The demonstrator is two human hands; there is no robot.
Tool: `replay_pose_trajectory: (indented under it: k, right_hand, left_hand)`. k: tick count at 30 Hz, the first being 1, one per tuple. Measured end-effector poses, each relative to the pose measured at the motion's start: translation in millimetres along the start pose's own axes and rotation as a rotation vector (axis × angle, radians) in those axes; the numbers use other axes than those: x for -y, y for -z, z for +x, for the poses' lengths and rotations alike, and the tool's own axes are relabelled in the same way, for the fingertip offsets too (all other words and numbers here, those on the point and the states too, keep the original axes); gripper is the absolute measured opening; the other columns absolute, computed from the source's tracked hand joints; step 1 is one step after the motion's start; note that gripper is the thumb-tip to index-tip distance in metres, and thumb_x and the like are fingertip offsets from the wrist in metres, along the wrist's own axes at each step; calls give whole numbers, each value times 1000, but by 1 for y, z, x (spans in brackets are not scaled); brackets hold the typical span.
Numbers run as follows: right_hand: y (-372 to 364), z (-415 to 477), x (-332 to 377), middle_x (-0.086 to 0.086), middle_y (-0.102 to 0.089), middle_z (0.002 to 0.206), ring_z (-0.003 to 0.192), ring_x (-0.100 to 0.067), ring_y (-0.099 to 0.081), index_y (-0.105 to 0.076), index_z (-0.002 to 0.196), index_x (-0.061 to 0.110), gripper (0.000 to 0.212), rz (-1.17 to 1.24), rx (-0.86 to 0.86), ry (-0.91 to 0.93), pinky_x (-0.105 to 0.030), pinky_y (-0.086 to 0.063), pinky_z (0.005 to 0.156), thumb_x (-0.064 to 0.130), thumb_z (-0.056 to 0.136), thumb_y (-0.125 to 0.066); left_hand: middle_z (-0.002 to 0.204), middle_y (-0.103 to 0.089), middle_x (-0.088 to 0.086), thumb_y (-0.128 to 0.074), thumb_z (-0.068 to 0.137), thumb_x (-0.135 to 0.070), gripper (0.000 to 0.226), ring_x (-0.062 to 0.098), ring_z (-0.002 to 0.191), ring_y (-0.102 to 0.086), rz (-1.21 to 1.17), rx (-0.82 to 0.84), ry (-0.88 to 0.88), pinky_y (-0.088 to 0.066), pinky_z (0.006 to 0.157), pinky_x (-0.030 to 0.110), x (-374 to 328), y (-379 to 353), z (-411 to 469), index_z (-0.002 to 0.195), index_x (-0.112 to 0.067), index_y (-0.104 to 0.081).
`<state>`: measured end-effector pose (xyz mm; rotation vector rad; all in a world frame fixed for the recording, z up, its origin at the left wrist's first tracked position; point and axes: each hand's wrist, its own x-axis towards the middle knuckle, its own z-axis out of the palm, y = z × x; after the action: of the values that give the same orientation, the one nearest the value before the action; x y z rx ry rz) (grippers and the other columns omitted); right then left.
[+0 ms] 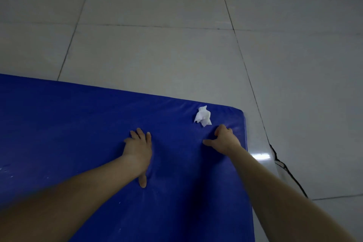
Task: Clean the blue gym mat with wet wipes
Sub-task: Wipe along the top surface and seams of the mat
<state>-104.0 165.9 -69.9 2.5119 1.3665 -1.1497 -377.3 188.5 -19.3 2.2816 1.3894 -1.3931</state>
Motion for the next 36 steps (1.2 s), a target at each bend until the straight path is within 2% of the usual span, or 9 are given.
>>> replay_pose_trajectory:
  k: [2, 4, 6, 9, 14, 21, 28, 32, 36]
  right_hand:
    - [6, 12, 2, -8, -49, 132, 111, -26, -55, -43, 133, 13, 79, -80, 37, -9, -35, -47, 79, 58, 77, -78]
    - [9, 23, 6, -5, -59, 122, 105, -25, -59, -49, 128, 15, 77, -143, 70, -2, -34, -48, 78, 59, 73, -79]
    - [11, 33, 7, 1, -66, 103, 91, -21, -63, -59, 115, 21, 63, -179, 106, -3, -34, -50, 74, 60, 71, -79]
    - [12, 44, 13, 6, -66, 80, 72, -16, -63, -62, 93, 27, 44, -233, 129, -11, -31, -45, 60, 59, 69, -78]
    - [5, 56, 18, 5, -65, 74, 66, -16, -63, -59, 79, 29, 36, -300, 150, -8, -31, -39, 56, 60, 71, -76]
    - [18, 44, 14, 3, -66, 80, 75, -19, -66, -49, 79, 27, 47, -205, 120, -33, -37, -59, 79, 58, 67, -84]
    - [19, 36, 11, 3, -62, 78, 66, -17, -64, -41, 82, 26, 58, -158, 69, -15, -27, -43, 49, 58, 64, -86]
    - [18, 36, 11, 3, -62, 76, 62, -16, -64, -41, 81, 24, 62, -155, 70, -39, -25, -39, 45, 62, 61, -86]
    - [16, 35, 9, 2, -63, 75, 60, -17, -64, -40, 80, 24, 63, -171, 51, -39, -27, -39, 49, 64, 61, -84]
  left_hand:
    - [129, -58, 9, -75, 70, -74, 89, 25, 111, -60, 25, -65, -93, -52, 87, 37, -11, 34, 10, 132, -14, -53]
    - [86, -57, -4, -71, 85, -52, 34, 14, 72, -53, -124, -287, -189, -39, 62, 28, -26, 71, 17, 91, -22, -57]
    - [93, -57, -1, -62, 94, -29, 11, 16, 77, -53, -282, -510, -206, -33, 61, 31, -50, 104, 31, 97, -19, -58]
    - [116, -56, 7, -54, 97, -20, 12, 23, 101, -53, -329, -704, -202, -33, 70, 33, -90, 130, 57, 106, -15, -61]
    - [116, -55, 9, -56, 95, -11, 13, 23, 102, -52, -388, -707, -163, -36, 70, 33, -105, 127, 96, 107, -12, -56]
    - [110, -59, 7, -62, 98, -16, 21, 21, 95, -58, -162, -803, -271, -41, 64, 33, -58, 118, 120, 116, -9, -53]
    - [102, -59, 5, -55, 100, -24, 14, 18, 79, -47, -306, -767, -62, -38, 61, 34, 44, 66, 131, 104, -11, -57]
    - [89, -60, 3, -59, 96, -24, 14, 19, 76, -47, -323, -749, 146, -36, 59, 34, 94, 34, 127, 89, -12, -56]
    - [80, -61, 4, -65, 95, -27, 26, 22, 70, -55, -703, -674, 329, -39, 56, 33, 97, 29, 125, 80, -11, -50]
